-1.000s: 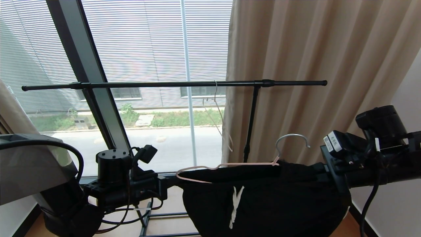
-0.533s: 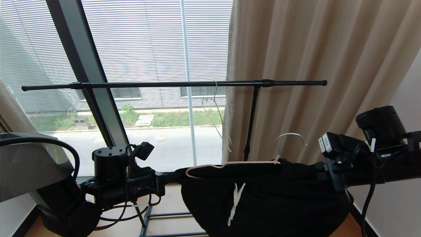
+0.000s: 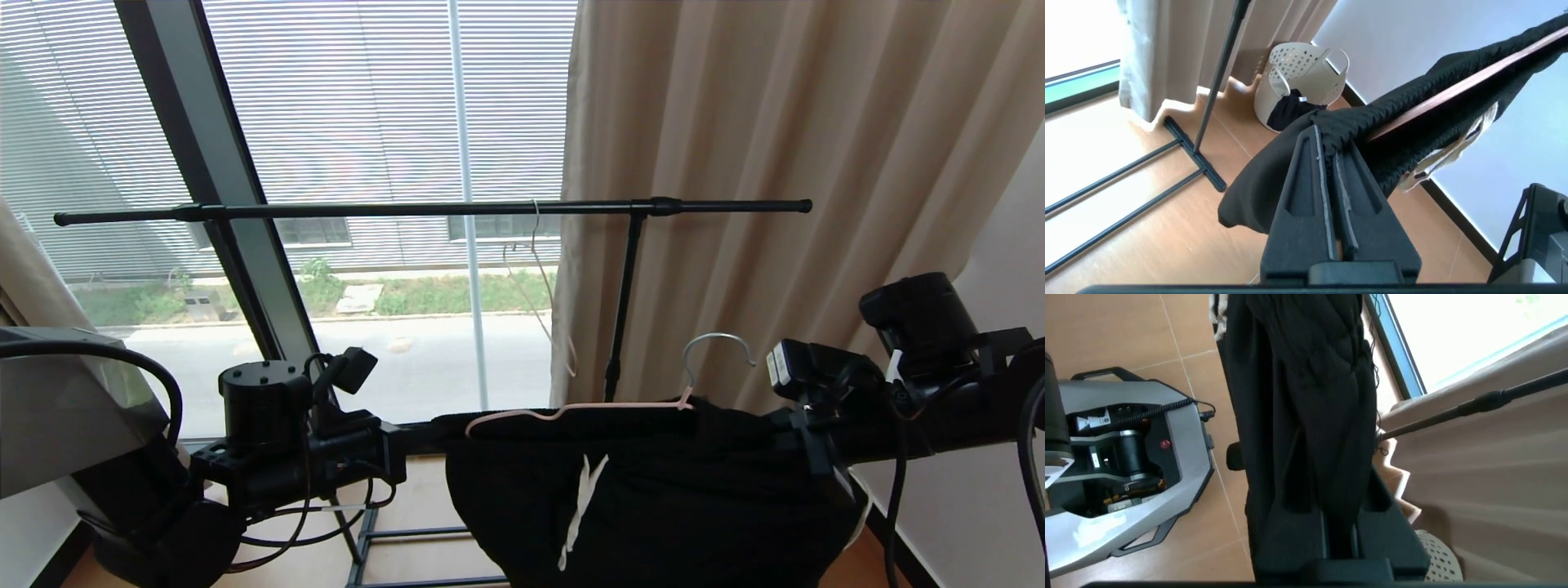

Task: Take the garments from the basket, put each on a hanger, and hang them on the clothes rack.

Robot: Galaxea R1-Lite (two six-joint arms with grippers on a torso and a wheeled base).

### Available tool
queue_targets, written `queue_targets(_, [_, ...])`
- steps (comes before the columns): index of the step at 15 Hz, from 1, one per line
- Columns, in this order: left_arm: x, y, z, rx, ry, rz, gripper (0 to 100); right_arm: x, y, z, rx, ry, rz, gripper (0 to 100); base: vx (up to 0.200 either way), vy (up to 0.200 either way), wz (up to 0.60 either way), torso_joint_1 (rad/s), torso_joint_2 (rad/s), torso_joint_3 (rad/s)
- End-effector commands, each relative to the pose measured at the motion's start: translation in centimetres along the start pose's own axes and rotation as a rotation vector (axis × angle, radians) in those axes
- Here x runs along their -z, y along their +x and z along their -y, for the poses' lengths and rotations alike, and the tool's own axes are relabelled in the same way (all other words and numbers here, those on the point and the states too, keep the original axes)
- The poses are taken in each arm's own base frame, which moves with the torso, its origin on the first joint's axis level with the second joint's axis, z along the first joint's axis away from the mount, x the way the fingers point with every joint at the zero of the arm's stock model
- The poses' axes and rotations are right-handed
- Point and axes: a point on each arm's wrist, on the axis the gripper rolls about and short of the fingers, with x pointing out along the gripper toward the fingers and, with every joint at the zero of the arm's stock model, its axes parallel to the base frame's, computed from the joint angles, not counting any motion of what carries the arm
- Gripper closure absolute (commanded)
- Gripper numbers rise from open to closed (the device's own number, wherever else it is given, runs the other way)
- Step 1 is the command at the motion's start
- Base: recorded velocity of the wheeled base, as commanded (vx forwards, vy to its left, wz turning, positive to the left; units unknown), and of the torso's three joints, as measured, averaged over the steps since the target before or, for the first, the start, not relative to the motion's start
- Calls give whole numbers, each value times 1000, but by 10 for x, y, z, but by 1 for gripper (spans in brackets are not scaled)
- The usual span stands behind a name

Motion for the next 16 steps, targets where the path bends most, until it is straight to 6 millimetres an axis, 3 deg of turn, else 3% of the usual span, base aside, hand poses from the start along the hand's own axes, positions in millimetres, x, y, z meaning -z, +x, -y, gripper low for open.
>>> queue_targets(1, [-4,-3,3,4,9,13,100,4,6,3,-13,13,-15,100,0,0,0,0,0,0])
queue_targets(7, [-20,-18,25,7,69,-12,100,7,12,6,23,13,-71,100,0,0,0,0,0,0])
queue_targets(9, [-30,-12,43,-81,97,-31,100,7,12,7,61,-6,-78,100,0,0,0,0,0,0])
queue_targets(12, [-33,-4,52,-79,109,-57,100,6,10,7,92,-12,-100,100,0,0,0,0,0,0])
queue_targets(16, [-66,-2,71,-113,123,-140,100,7,12,7,135,-40,-85,100,0,0,0,0,0,0])
